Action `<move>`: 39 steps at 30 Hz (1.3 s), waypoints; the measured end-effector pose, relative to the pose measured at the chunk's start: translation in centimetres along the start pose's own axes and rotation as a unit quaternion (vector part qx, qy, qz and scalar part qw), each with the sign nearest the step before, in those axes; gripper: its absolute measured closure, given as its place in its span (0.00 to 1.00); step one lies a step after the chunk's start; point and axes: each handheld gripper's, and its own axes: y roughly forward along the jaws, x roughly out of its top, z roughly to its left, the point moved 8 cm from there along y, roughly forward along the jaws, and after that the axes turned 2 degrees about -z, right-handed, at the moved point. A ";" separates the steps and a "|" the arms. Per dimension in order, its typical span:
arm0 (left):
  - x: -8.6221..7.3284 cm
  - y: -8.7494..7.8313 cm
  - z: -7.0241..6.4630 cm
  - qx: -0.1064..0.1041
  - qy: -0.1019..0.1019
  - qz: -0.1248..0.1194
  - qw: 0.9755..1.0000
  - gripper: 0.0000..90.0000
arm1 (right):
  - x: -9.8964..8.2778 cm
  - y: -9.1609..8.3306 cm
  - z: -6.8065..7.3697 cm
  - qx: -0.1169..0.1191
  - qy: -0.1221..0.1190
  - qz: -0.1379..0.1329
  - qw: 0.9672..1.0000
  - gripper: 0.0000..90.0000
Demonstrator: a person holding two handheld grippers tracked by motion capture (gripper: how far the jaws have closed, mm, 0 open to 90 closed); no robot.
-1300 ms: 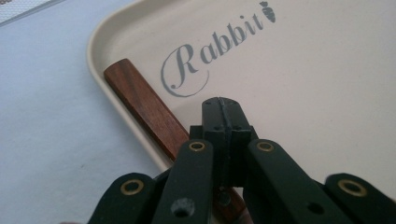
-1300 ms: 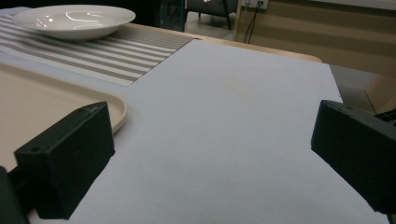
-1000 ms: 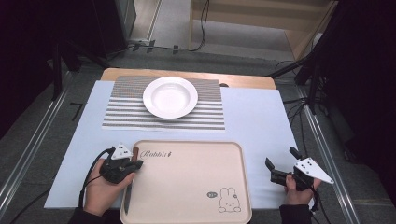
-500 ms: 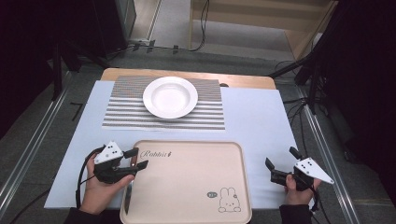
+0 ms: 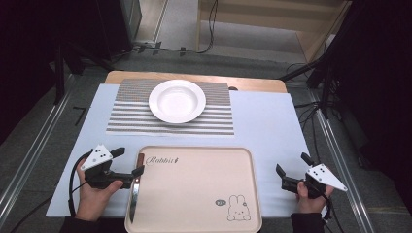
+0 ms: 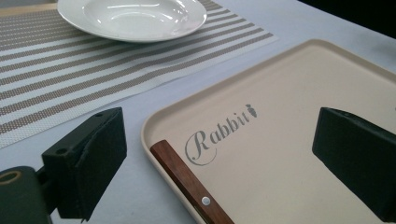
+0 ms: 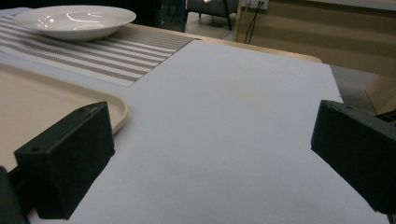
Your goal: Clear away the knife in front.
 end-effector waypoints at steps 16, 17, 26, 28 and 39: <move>-0.4 -1.7 2.5 0.040 -0.001 -0.018 0.999 0.00 | 0.0 0.0 0.0 0.000 0.000 0.000 1.000 0.00; -0.5 -1.9 2.7 0.042 -0.003 -0.019 0.999 0.00 | 0.0 0.0 0.0 0.000 0.000 0.000 1.000 0.00; -1.3 -3.0 4.9 0.062 -0.017 -0.027 0.998 0.00 | 0.0 0.0 0.0 0.000 0.000 -0.001 1.000 0.00; -1.4 -3.4 5.4 0.066 -0.019 -0.030 0.997 0.00 | 0.0 0.0 0.0 0.000 0.000 0.000 1.000 0.00; -2.4 -5.4 8.1 0.100 -0.039 -0.032 0.994 0.00 | 0.0 0.0 0.0 0.000 0.000 0.000 1.000 0.00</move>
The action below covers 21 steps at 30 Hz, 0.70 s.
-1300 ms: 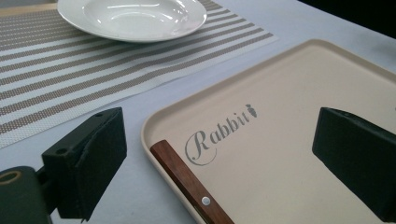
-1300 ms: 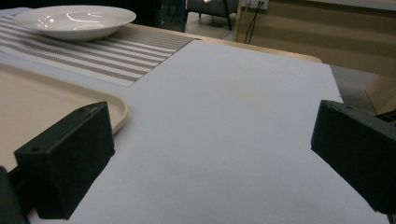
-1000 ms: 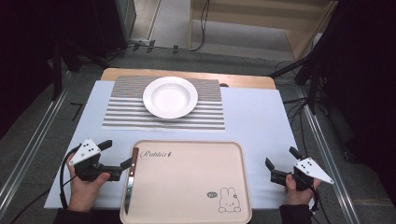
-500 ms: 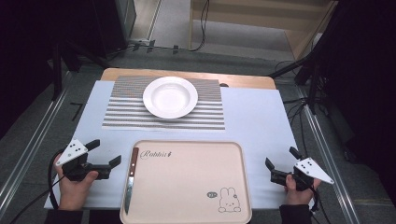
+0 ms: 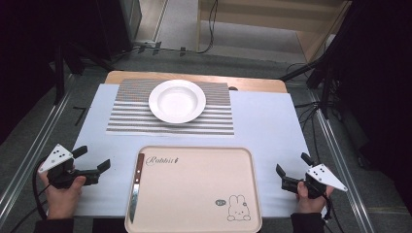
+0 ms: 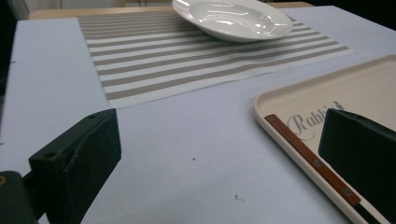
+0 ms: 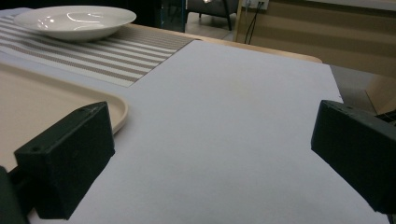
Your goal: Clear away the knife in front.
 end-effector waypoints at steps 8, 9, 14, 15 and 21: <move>-0.3 -0.9 1.5 0.015 -0.010 -0.007 1.000 0.00 | 0.0 0.0 0.0 0.000 0.000 0.000 1.000 0.00; -0.4 -0.9 1.7 0.017 -0.010 -0.007 1.000 0.00 | 0.0 0.0 0.0 0.000 0.000 0.000 1.000 0.00; -0.7 -1.3 2.8 0.031 -0.026 -0.006 0.999 0.00 | 0.0 0.0 0.0 0.001 -0.001 -0.001 1.000 0.00; -0.7 -1.5 3.0 0.033 -0.029 -0.008 0.999 0.00 | 0.0 0.0 0.0 0.001 0.000 -0.001 1.000 0.00; -1.2 -2.0 4.1 0.049 -0.033 -0.010 0.998 0.00 | 0.0 0.0 0.0 0.001 0.000 -0.001 1.000 0.00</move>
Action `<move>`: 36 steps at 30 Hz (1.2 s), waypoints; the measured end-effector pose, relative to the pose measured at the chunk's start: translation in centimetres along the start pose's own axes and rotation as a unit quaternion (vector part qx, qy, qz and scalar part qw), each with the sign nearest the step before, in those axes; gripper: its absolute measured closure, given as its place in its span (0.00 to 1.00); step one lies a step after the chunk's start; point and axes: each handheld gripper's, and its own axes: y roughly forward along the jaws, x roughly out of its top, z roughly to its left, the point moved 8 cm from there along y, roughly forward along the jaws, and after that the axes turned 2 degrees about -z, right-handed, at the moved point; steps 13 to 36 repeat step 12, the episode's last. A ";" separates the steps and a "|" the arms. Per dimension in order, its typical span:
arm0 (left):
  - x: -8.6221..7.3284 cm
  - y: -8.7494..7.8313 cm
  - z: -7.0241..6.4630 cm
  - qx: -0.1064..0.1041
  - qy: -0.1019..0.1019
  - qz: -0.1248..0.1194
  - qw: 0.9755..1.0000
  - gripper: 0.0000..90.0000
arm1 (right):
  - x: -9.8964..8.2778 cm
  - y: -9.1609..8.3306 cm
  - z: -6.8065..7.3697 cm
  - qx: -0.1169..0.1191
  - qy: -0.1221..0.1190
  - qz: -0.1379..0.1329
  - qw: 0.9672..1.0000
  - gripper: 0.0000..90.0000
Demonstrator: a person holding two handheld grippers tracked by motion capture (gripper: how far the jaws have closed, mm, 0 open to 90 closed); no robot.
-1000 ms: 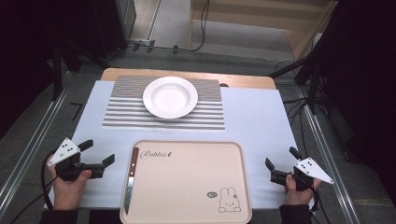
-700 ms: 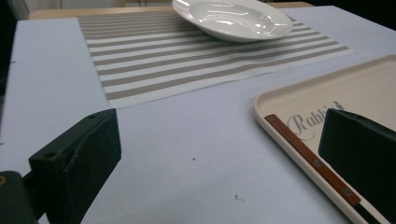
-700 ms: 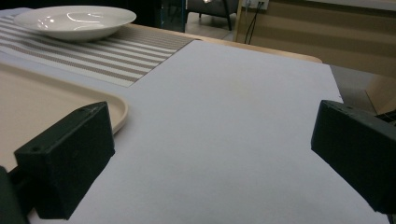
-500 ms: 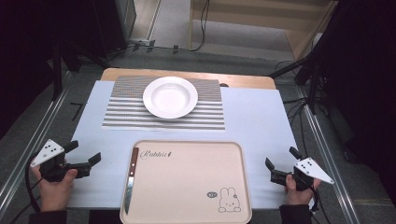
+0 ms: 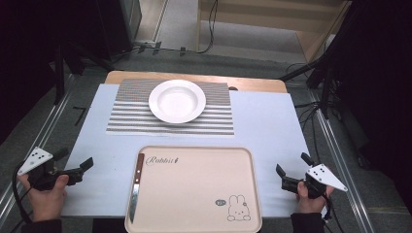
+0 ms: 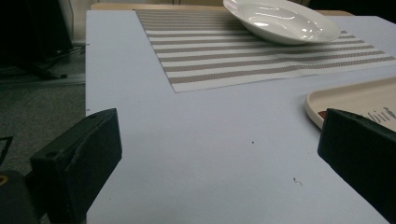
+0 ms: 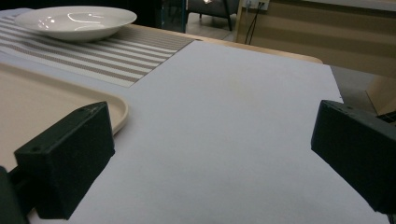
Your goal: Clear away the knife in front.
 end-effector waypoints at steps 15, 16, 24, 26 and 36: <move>-0.3 0.3 0.1 0.001 -0.006 0.001 1.000 0.00 | 0.0 0.0 0.0 0.000 0.000 0.000 1.000 0.00; -0.3 0.3 0.1 0.001 -0.006 0.001 1.000 0.00 | 0.0 0.0 0.0 0.000 0.000 0.000 1.000 0.00; -0.3 0.3 0.1 0.001 -0.006 0.001 1.000 0.00 | 0.0 0.0 0.0 0.000 0.000 0.000 1.000 0.00; -0.3 0.3 0.1 0.001 -0.006 0.001 1.000 0.00 | 0.0 0.0 0.0 0.000 0.000 0.000 1.000 0.00; -0.3 0.3 0.1 0.001 -0.006 0.001 1.000 0.00 | 0.0 0.0 0.0 0.000 0.000 0.000 1.000 0.00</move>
